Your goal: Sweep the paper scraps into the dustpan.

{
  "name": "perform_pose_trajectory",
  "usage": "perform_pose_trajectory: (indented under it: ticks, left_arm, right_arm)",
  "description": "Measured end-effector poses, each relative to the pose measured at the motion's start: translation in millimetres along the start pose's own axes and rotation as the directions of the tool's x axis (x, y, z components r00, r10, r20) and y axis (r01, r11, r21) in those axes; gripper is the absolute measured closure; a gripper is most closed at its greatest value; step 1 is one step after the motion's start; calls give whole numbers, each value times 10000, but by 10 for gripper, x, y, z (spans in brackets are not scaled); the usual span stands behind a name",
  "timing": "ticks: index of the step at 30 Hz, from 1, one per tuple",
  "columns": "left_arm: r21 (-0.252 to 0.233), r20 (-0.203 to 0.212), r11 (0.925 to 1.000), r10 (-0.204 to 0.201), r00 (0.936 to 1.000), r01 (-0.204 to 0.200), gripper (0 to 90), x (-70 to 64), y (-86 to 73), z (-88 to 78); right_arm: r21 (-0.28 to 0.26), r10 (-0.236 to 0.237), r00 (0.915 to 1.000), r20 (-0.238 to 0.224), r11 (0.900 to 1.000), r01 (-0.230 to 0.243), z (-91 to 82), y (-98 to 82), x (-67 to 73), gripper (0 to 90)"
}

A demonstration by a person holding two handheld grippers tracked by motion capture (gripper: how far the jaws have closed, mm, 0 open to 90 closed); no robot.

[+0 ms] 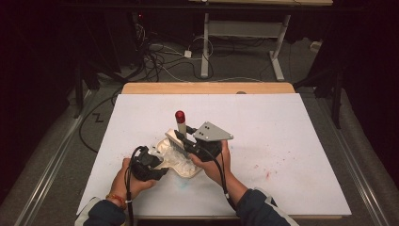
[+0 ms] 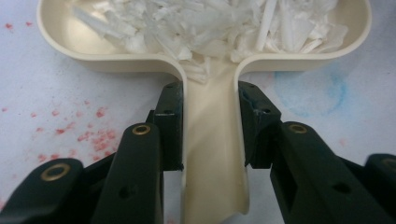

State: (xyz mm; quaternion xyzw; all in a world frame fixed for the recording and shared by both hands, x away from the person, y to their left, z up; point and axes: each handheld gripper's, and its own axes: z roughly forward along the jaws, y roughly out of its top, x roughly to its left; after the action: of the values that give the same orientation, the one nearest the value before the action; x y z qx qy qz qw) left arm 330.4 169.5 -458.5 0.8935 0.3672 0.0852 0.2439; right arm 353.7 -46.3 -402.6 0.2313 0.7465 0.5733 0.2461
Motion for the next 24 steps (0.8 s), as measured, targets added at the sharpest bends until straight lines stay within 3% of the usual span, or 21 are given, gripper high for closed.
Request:
perform_pose_trajectory:
  ticks: [3,7,16,23,24]
  left_arm:
    - [-15,-43,10000,2,10000,-2,634,5,-16,-3]
    - [24,-39,10000,70,10000,-70,634,13,-34,-13]
    - [58,-4,9998,185,9998,-185,634,22,-63,-34]
    - [185,68,9998,117,9999,-118,634,71,-170,-79]
    - [194,40,9998,2,10000,-3,634,104,-192,-90]
  right_arm:
    - [-55,24,9999,160,10000,-23,-28,22,-33,707]
    - [-281,468,9987,181,9985,-463,-79,77,-134,707]
    - [-563,601,9976,354,9967,-580,-178,188,-232,706]
    - [-398,318,9946,988,9988,-280,-157,190,-405,706]
    - [-263,306,9928,1162,9993,-277,-103,169,-498,707]
